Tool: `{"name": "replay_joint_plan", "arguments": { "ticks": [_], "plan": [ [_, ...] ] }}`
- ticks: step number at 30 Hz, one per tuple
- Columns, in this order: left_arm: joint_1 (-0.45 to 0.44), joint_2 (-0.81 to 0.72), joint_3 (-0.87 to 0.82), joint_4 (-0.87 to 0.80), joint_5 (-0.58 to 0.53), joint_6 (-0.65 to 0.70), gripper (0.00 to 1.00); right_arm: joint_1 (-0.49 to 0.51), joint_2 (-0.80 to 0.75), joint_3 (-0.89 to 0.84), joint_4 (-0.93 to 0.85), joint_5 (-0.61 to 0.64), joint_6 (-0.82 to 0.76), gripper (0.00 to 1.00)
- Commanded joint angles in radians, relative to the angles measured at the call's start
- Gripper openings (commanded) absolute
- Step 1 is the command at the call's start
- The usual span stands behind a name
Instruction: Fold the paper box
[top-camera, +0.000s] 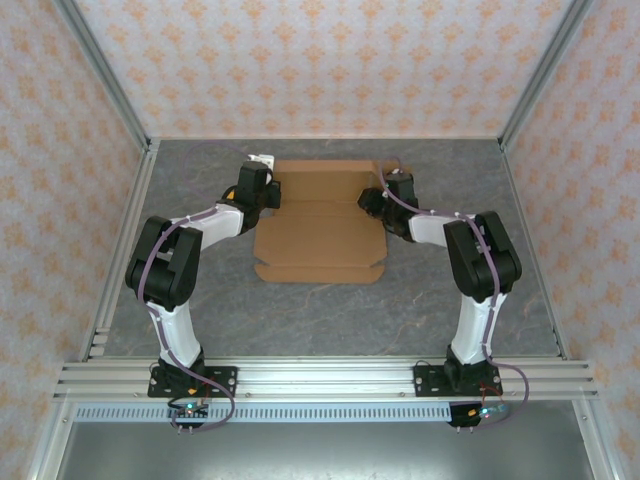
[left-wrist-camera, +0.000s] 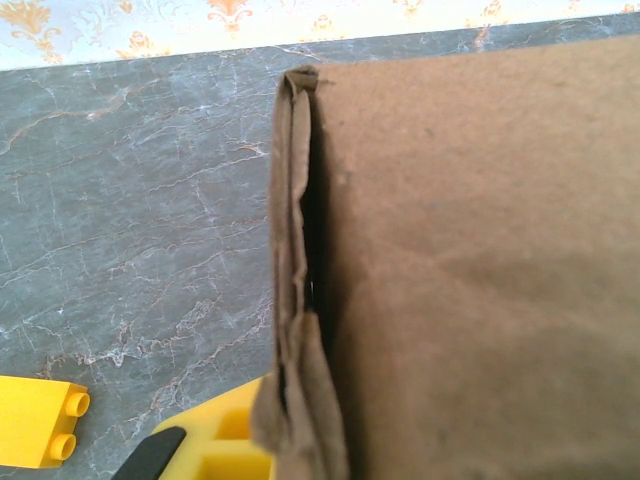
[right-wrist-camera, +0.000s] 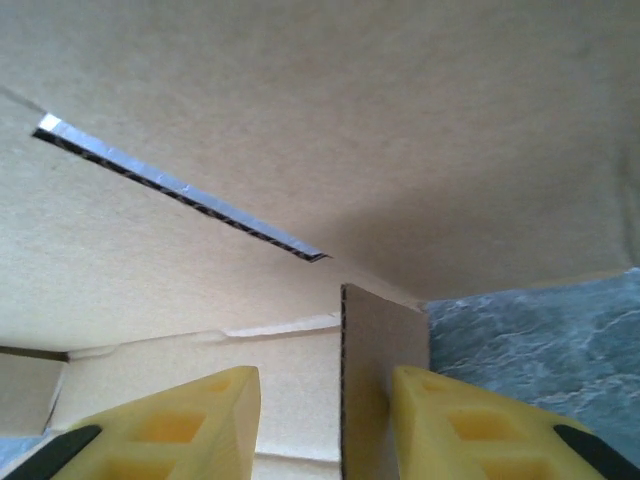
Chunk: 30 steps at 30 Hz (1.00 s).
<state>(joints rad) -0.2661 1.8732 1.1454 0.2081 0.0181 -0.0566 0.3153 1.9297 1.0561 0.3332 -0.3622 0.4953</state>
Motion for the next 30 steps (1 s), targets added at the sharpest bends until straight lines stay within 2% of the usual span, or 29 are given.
{"name": "replay_joint_plan", "arguments": {
  "ticks": [1, 7, 12, 24, 30],
  "plan": [
    [0.007, -0.019, 0.001, 0.003, 0.013, -0.030, 0.00, 0.016, 0.043, 0.035, 0.038, -0.028, 0.030, 0.38],
    [0.007, -0.018, -0.001, 0.001, 0.013, -0.031, 0.00, 0.024, 0.062, 0.037, 0.057, -0.037, 0.053, 0.37],
    [0.007, -0.024, -0.001, -0.001, 0.005, -0.032, 0.00, 0.016, 0.003, 0.018, 0.004, 0.000, 0.010, 0.38],
    [0.007, -0.023, -0.012, 0.019, -0.020, -0.032, 0.00, -0.026, -0.267, -0.114, -0.165, 0.092, -0.148, 0.62],
    [0.007, -0.028, -0.012, 0.018, -0.021, -0.029, 0.00, -0.054, -0.451, -0.170, -0.271, 0.143, -0.246, 0.64]
  ]
}}
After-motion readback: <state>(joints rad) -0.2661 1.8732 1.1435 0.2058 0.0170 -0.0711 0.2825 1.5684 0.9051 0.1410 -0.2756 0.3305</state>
